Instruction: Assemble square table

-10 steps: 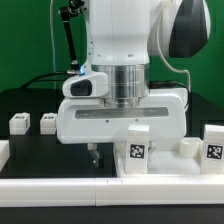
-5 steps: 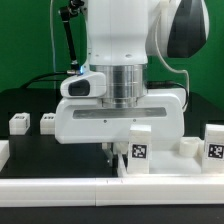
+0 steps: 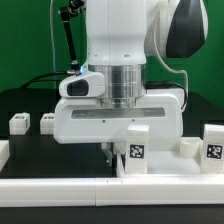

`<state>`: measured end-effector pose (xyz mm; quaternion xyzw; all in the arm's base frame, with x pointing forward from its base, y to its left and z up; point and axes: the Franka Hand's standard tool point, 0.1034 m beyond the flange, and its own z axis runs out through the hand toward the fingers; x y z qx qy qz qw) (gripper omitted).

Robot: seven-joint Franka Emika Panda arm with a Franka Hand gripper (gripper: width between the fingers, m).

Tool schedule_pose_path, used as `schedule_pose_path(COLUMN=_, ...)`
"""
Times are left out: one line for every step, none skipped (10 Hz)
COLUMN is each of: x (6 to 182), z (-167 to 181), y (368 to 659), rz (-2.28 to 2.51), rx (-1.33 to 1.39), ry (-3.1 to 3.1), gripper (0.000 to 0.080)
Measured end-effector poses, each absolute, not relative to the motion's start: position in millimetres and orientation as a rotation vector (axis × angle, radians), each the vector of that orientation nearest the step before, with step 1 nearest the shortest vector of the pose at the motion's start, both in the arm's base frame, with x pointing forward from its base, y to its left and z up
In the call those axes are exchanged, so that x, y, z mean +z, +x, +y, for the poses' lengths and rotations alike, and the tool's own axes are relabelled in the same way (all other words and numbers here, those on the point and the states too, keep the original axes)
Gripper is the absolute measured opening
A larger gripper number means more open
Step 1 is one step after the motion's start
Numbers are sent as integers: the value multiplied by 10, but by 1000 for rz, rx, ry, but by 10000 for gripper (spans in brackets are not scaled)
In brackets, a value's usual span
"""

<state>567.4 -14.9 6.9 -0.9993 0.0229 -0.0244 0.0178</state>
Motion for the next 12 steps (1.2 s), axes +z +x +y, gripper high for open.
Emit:
schedule_pose_path(x=69, z=-149, y=5674, rz=71, rx=-76, ry=-3104, gripper=48)
schedule_pose_path(x=69, z=-149, y=5674, rz=71, rx=-76, ry=-3104, gripper=48)
schedule_pose_path(x=69, z=-149, y=5674, rz=71, rx=-76, ry=-3104, gripper=48)
schedule_pose_path(x=69, z=-150, y=5672, rz=56, rx=-76, ry=-3105, gripper=48)
schedule_pose_path(x=70, z=-169, y=5648, rz=-27, rx=-73, ry=-3107, gripper=48)
schedule_pose_path(x=78, z=-228, y=5595, rz=-66, rx=-62, ry=-3105, gripper=48)
schedule_pose_path(x=89, z=-331, y=5581, rz=-258, rx=-60, ry=-3101, gripper=48)
schedule_pose_path(x=90, z=-447, y=5580, rz=-437, rx=-62, ry=-3089, gripper=48)
schedule_pose_path(x=91, z=-536, y=5579, rz=-559, rx=-65, ry=-3076, gripper=48)
schedule_pose_path(x=90, z=-568, y=5574, rz=-617, rx=-62, ry=-3068, gripper=48)
schedule_pose_path(x=88, z=-584, y=5571, rz=-714, rx=-55, ry=-3055, gripper=48)
schedule_pose_path(x=88, z=-604, y=5569, rz=-816, rx=-50, ry=-3036, gripper=48)
